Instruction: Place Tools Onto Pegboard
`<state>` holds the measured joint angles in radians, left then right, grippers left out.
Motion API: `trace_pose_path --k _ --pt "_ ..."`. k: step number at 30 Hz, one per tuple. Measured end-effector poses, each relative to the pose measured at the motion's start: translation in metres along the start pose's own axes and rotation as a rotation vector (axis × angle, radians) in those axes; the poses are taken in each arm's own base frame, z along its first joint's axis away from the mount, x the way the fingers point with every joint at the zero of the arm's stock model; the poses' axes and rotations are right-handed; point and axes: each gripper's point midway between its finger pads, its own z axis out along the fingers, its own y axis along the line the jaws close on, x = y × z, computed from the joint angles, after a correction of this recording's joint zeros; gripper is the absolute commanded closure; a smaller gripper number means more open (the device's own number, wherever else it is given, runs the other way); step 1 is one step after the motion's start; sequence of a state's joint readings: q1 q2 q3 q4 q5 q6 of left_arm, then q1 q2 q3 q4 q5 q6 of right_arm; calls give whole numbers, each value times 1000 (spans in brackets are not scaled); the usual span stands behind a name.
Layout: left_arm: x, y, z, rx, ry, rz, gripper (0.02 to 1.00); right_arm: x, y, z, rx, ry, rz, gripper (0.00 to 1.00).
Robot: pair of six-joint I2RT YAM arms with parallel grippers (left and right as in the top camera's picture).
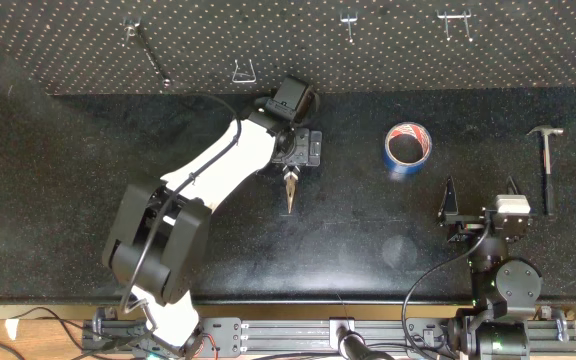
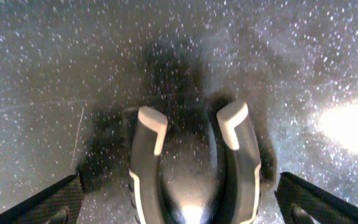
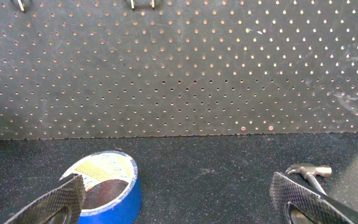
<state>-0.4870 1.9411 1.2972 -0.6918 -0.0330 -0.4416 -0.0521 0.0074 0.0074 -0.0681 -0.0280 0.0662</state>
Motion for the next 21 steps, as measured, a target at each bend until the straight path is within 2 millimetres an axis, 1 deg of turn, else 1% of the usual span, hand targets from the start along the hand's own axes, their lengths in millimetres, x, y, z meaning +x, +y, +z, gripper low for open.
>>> trace_pose_path --k 5,6,7,9,10,11,12,13,14,15,21 --pt "-2 1 1 -7 -5 0 18 0 0 0 0 0 0 31" --pt "-2 1 1 -7 -5 0 51 0 0 0 0 0 0 31" --pt "-2 1 1 -7 -5 0 64 0 0 0 0 0 0 31" --pt "-2 1 1 -10 -6 1 198 0 0 0 0 0 0 31" --pt "-2 1 1 -11 -6 4 303 0 0 0 0 0 0 31" --pt "-2 0 1 -10 -5 8 343 0 0 0 0 0 0 31" --pt "-2 -1 2 -9 -6 10 406 0 0 0 0 0 0 31" --pt "-1 -3 2 -8 -5 20 435 0 0 0 0 0 0 31" --pt "-2 -4 2 -6 -6 21 487 0 0 0 0 0 0 31" --pt "-2 -5 2 -4 -6 22 505 0 0 0 0 0 0 31" --pt "-6 -8 3 8 -20 22 524 0 0 0 0 0 0 31"
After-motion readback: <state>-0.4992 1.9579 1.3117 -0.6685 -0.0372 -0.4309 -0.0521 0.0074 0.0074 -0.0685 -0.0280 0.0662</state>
